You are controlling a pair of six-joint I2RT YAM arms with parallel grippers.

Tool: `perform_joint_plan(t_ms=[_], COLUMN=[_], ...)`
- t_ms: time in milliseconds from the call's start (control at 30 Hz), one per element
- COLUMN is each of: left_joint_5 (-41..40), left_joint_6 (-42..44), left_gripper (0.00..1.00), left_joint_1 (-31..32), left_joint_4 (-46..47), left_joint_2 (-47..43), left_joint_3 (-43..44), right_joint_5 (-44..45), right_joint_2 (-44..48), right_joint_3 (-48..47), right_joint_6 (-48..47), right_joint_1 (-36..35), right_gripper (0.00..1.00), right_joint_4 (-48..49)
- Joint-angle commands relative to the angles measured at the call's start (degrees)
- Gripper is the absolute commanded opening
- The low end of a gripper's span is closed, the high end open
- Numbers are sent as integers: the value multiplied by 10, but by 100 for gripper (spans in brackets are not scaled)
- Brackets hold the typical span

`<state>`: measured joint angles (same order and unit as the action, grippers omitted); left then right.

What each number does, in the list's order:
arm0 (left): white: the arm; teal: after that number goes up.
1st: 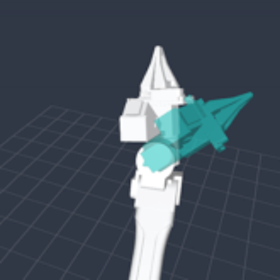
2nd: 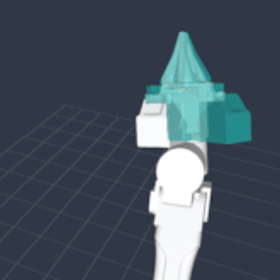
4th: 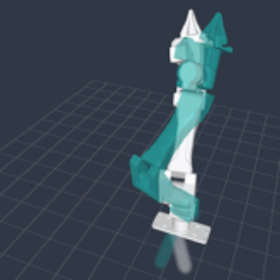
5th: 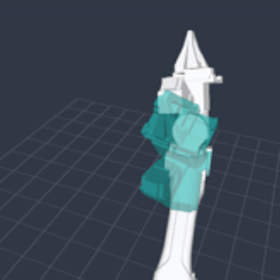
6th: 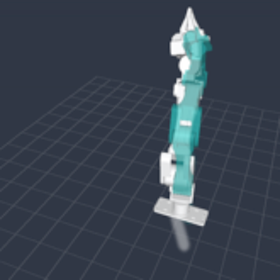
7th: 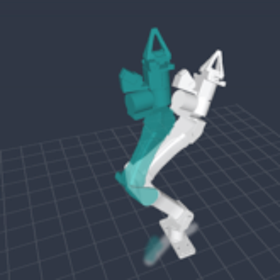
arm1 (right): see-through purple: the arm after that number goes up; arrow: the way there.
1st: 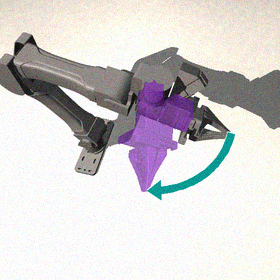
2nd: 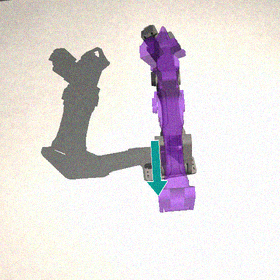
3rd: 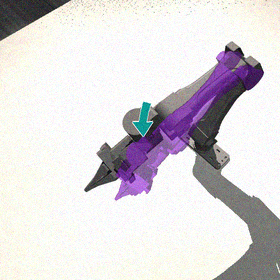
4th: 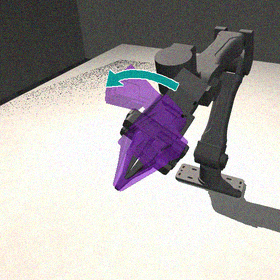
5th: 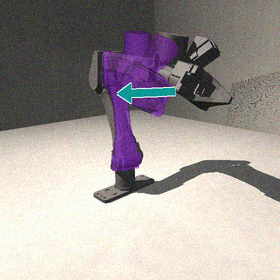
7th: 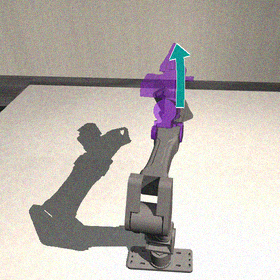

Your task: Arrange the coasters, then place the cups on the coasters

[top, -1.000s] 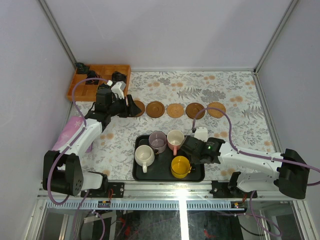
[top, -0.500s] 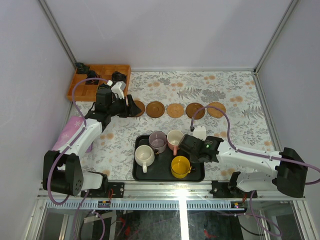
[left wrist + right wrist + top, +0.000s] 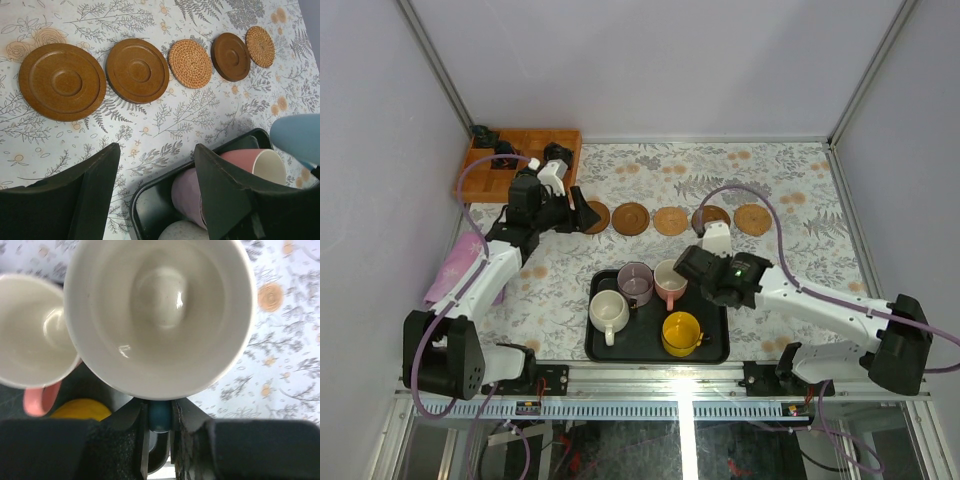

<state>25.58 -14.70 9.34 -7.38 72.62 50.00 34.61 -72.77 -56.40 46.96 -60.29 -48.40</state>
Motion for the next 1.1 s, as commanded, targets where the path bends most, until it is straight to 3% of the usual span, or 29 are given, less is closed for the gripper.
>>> perform_joint_plan(t_ms=[0,200,500,800,1067], left_joint_5=[-10,-4,-6,-2,3], left_joint_6=[-17,-55,-90,-96,-100], left_gripper=[62,62,62,62,62], left_joint_1=[2,3,3,3,2], left_joint_4=[41,96,131,126,124], left_joint_2=[2,41,123,187,215], left_joint_3=[8,23,78,121,140], right_joint_5=[70,29,-128,-216,-242], right_joint_2=[51,75,-7,-83,-117], right_joint_3=[-9,19,8,-14,-14], right_joint_6=[-95,-215,-312,-351,-362], right_joint_1=[83,250,441,508,522], right_gripper=[0,0,0,0,0], right_joint_4=[53,178,335,389,422])
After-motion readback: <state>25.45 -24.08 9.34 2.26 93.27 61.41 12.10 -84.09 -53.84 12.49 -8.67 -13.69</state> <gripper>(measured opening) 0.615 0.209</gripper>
